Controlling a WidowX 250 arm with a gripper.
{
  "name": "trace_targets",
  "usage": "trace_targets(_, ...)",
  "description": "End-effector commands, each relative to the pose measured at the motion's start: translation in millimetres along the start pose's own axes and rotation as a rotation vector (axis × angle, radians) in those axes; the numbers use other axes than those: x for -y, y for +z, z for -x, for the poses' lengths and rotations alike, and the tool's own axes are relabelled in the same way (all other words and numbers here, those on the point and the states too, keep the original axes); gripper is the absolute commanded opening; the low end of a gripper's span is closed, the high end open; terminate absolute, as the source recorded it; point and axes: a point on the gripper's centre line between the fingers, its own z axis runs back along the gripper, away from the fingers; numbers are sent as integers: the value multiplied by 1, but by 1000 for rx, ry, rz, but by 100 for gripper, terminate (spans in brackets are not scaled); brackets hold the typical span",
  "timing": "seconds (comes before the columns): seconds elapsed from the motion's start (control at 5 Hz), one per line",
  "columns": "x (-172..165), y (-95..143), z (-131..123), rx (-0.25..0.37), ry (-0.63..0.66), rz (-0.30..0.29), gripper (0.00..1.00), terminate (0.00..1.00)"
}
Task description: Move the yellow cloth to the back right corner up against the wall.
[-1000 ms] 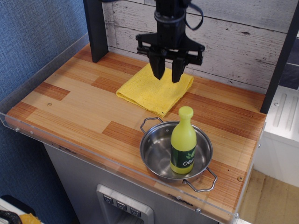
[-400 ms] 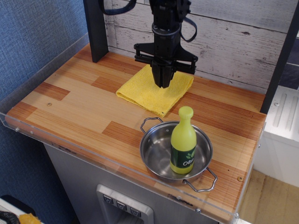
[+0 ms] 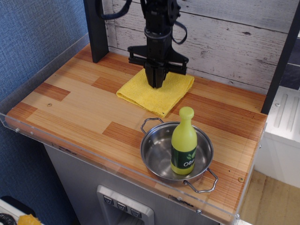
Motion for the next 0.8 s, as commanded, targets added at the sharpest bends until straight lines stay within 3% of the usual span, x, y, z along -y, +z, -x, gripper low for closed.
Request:
trace_targets(0.0, 15, 3, -8, 53, -12, 6, 0, 0)
trace_targets(0.6, 63, 6, 5, 43, -51, 17, 0, 0)
